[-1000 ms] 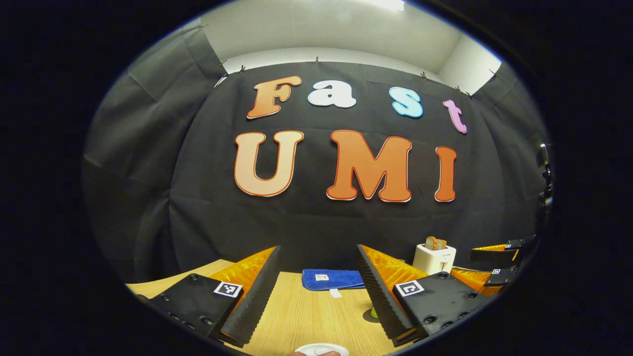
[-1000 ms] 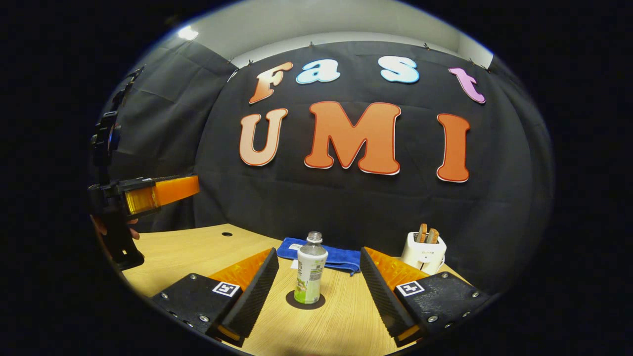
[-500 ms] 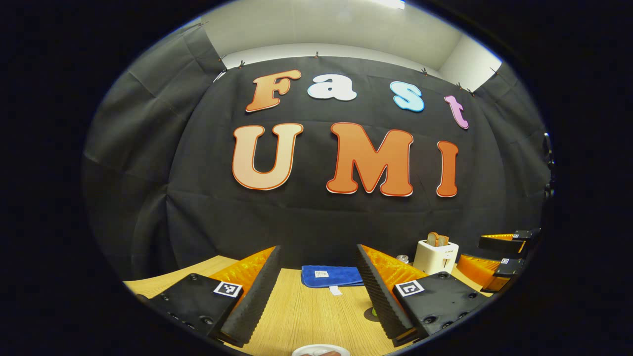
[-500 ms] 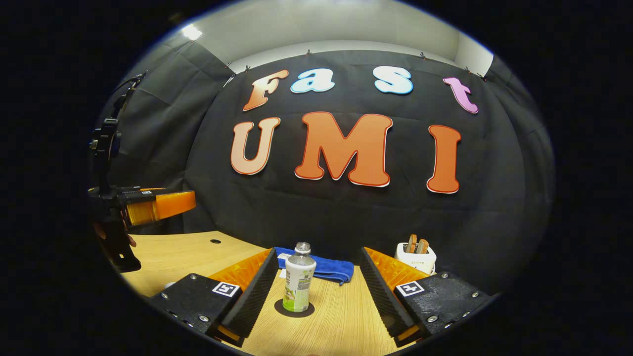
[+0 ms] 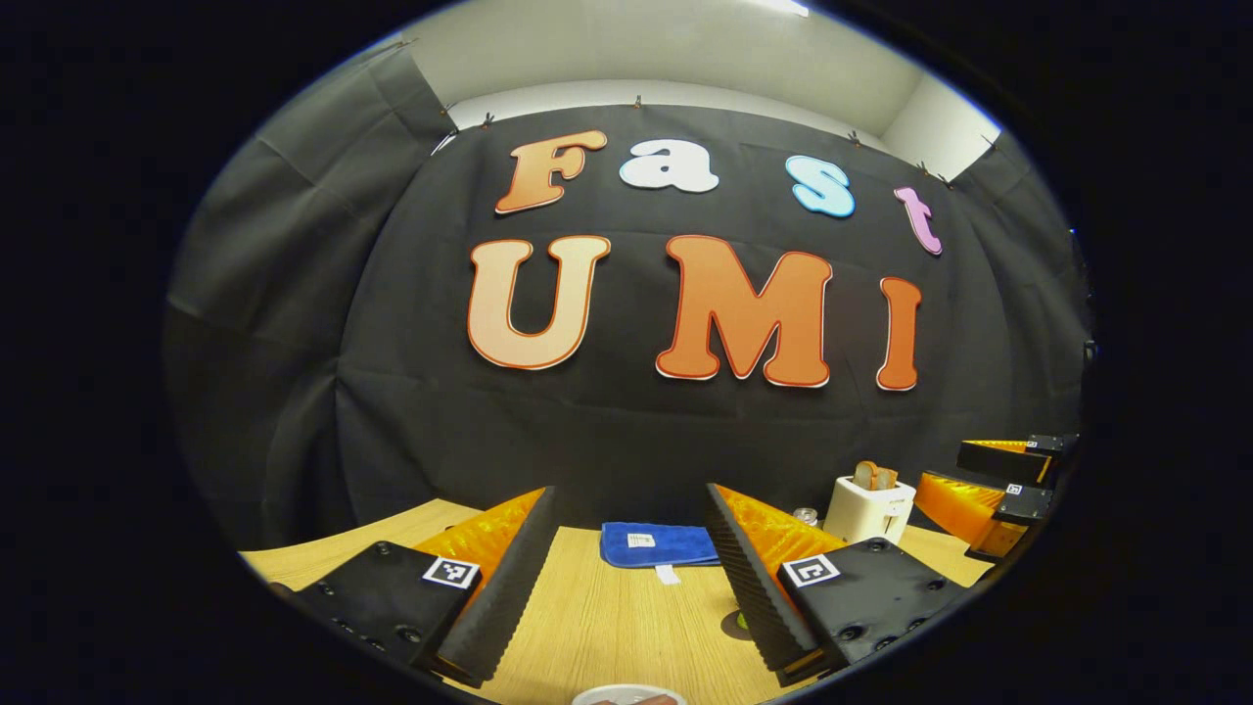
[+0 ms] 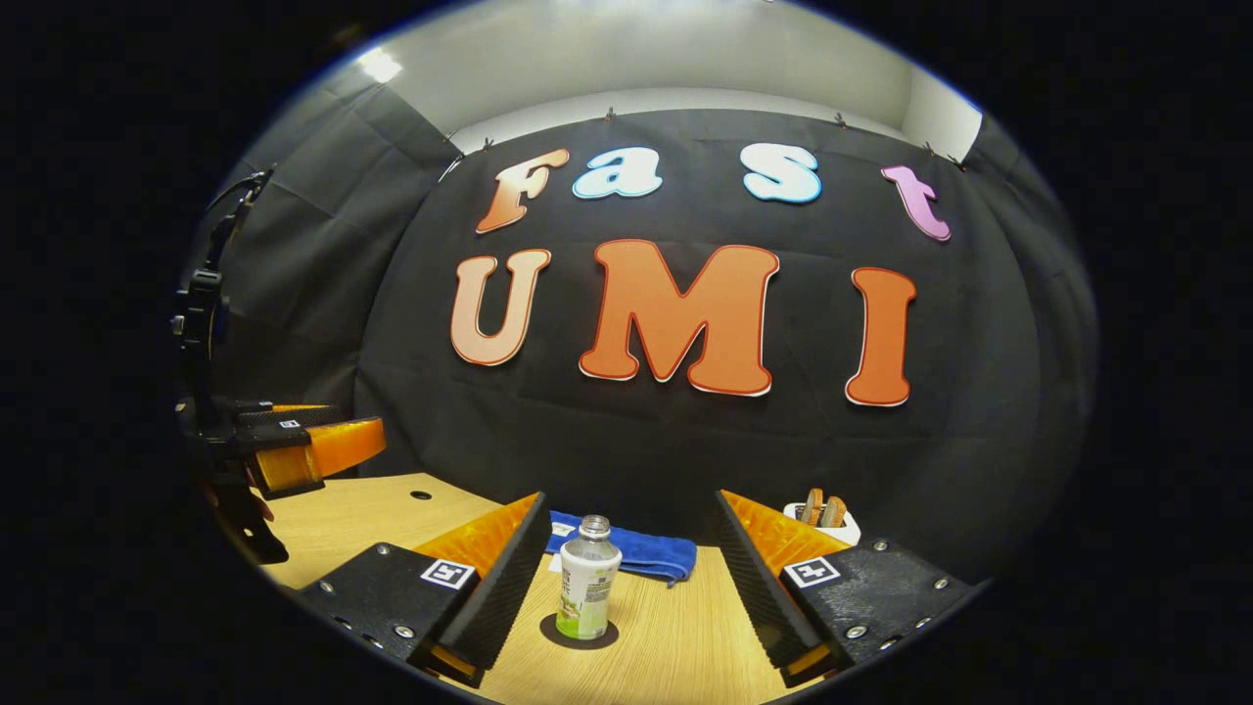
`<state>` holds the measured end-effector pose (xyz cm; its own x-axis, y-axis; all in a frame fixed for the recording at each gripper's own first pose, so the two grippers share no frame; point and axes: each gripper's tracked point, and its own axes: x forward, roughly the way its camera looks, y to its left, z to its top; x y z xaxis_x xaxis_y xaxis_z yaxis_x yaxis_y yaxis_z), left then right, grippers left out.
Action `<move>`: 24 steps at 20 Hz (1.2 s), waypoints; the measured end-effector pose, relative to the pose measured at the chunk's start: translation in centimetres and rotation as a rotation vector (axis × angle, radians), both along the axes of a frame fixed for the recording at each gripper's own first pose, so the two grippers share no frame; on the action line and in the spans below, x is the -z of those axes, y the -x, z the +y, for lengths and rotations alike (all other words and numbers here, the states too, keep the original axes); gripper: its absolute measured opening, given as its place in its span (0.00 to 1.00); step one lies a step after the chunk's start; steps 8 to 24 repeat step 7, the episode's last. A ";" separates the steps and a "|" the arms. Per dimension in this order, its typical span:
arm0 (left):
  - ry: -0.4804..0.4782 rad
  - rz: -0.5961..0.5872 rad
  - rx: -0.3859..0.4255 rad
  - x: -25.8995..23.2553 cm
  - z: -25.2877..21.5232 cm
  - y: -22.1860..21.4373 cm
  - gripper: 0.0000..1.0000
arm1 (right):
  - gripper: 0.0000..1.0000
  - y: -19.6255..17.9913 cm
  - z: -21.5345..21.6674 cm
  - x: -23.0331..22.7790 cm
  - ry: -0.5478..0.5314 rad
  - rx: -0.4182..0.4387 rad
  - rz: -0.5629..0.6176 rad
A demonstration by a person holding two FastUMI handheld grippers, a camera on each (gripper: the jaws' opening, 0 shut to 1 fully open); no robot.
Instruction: Open the teacup lid with one hand, grasp the water bottle and pour water into the teacup with the other hand; after pouring, place the water bottle on the coaster and then close the teacup lid.
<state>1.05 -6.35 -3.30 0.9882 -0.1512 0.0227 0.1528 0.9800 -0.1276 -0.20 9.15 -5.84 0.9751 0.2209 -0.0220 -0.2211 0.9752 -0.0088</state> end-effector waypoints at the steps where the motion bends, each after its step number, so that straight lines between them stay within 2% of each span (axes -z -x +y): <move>1: -0.002 -0.018 0.007 -0.9 -0.2 0.1 0.94 | 0.99 0.2 -0.2 -0.2 -0.001 0.003 0.000; 3: 0.002 -0.044 0.033 -2.4 -1.1 0.7 0.96 | 0.99 0.8 -0.3 -0.3 0.004 0.000 0.012; 6: -0.010 -0.069 0.061 -3.4 -1.9 1.6 0.94 | 0.99 1.6 -0.6 -0.7 0.036 0.000 -0.015; 24: -0.011 -0.067 0.061 -3.4 -1.9 1.6 0.94 | 0.99 1.7 -0.7 -0.6 0.046 0.004 -0.010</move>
